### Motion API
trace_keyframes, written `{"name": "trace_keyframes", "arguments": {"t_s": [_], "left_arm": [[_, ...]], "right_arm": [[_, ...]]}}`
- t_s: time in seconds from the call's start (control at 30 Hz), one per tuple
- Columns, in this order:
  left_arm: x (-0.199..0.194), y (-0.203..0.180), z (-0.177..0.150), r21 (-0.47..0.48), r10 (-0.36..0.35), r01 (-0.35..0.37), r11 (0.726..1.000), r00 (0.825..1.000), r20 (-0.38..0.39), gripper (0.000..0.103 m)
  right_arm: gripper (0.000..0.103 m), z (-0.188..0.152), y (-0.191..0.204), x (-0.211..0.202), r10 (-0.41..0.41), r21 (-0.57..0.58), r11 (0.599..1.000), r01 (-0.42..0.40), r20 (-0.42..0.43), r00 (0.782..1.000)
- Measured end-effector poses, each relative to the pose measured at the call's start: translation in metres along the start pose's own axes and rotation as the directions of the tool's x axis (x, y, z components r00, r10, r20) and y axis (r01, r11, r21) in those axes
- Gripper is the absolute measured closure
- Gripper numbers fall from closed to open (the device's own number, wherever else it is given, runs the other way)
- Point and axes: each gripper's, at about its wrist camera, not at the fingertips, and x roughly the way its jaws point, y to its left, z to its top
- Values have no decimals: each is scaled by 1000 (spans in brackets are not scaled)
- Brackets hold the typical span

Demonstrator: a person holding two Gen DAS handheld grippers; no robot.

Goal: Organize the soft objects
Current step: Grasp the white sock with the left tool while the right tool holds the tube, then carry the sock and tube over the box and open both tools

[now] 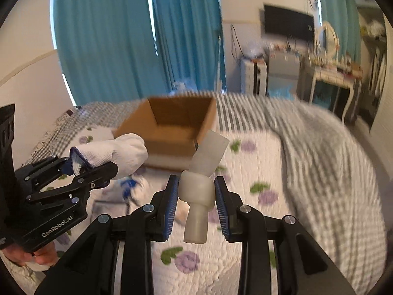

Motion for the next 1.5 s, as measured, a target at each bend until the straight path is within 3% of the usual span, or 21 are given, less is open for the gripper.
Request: {"name": "trace_keyframes", "arguments": {"t_s": [0.17, 0.3, 0.43, 0.63, 0.67, 0.77, 0.83, 0.87, 0.93, 0.97, 1.17, 1.3, 1.43, 1.5], "left_arm": [[-7, 20, 43, -15, -37, 38, 999, 998, 59, 68], [19, 41, 69, -6, -8, 8, 1000, 998, 69, 68], [61, 61, 80, -7, 21, -21, 1000, 999, 43, 68], [139, 87, 77, 22, 39, -40, 999, 999, 31, 63], [151, 90, 76, 33, 54, -55, 998, 998, 27, 61], [188, 101, 71, 33, 91, -90, 995, 996, -7, 32], [205, 105, 67, 37, 77, -76, 996, 997, -25, 32], [211, 107, 64, 42, 80, -79, 996, 996, -34, 32], [215, 107, 62, 49, 106, -104, 993, 994, -35, 32], [215, 108, 61, 51, 114, -112, 992, 993, -34, 32], [175, 117, 66, 31, 151, -150, 988, 989, -5, 32], [116, 116, 80, 45, 178, -180, 983, 983, 45, 32], [28, 116, 98, 26, 199, -204, 979, 970, 138, 31], [-5, 115, 100, 18, 215, -221, 975, 962, 171, 20]], "right_arm": [[73, 44, 17, -4, 2, -47, 999, 0, 47, 999], [73, 82, 25, 17, 39, -76, 997, -34, 65, 997], [73, 110, 29, 68, 67, -78, 995, -64, 32, 997], [73, 119, 24, 158, 65, -88, 994, -68, -36, 997], [73, 119, 20, 170, 62, -83, 994, -65, -44, 997], [73, 120, 8, 207, 44, -75, 996, -50, -76, 996], [71, 118, 1, 226, 41, -81, 996, -48, -95, 995], [65, 117, -1, 233, 37, -86, 995, -46, -100, 994], [25, 115, -6, 238, 41, -85, 995, -47, -76, 996], [21, 115, -9, 236, 44, -79, 996, -48, -55, 997], [21, 121, -11, 193, 38, -51, 998, -38, -1, 999], [21, 126, 5, 135, 38, -57, 998, -36, 27, 999], [21, 132, 28, 64, 25, -109, 994, -19, 50, 998], [21, 130, 39, 29, 15, -134, 991, -6, 65, 998]]}}
